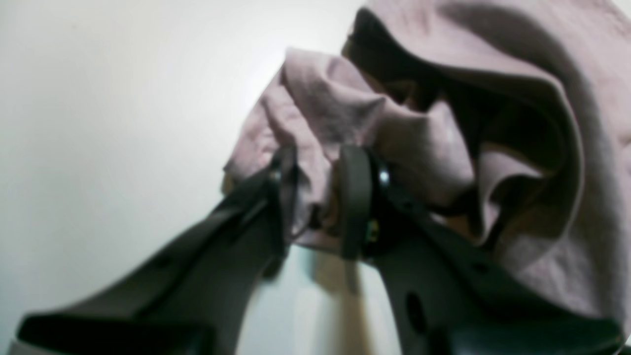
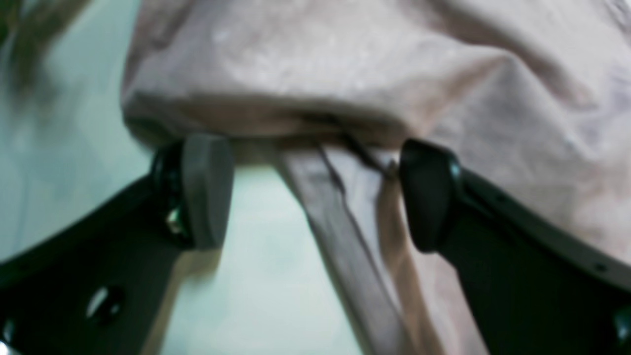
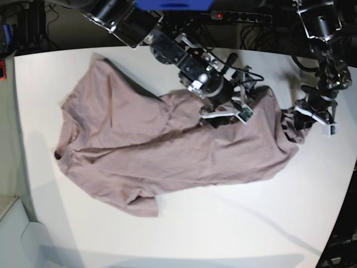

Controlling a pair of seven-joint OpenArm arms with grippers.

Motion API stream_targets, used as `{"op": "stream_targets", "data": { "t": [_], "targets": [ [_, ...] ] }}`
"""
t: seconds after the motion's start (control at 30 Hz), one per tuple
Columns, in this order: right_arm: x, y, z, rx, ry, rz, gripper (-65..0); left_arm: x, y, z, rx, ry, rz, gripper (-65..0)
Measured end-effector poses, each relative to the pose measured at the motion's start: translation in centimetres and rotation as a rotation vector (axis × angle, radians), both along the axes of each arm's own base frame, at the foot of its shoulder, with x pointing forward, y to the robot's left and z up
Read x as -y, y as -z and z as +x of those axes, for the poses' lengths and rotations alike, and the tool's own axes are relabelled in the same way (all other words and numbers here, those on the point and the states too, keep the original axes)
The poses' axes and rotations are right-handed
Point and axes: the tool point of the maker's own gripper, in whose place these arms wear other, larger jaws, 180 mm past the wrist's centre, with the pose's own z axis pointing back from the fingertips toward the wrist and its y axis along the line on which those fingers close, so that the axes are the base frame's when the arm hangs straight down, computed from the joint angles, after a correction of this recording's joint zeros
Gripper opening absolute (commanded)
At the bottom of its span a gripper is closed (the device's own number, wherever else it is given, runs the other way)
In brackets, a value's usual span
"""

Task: Layout the t-shirt on the table in an organized manner, then fold the t-shirt properly
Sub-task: 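Grasp the bunched shirt fabric with the right gripper and drag it outward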

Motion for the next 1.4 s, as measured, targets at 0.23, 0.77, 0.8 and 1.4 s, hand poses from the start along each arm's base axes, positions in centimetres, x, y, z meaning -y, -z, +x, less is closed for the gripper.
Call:
{"op": "stream_targets", "data": {
  "t": [0.23,0.77,0.8,1.4],
  "targets": [
    [-0.2,-1.2,1.4,0.041,-0.001,0.015,-32.8,0.1,0.1,-0.1,0.001,0.004,-0.001,-49.9],
    [-0.4,1.0,1.2,0.061,-0.050,-0.007,-34.1,1.9,0.4,-1.2,0.020,0.001,-0.024,-50.0],
    [-0.4,1.0,1.3,0.063,-0.050,-0.007,-35.3,2.1,0.4,-1.4,0.021,0.006,-0.023,-50.0],
    [-2.4,-5.3,3.1,0.220,-0.065,0.155,-65.0,3.0,0.7,-2.6,0.032,0.005,-0.045,-50.0]
  ]
}}
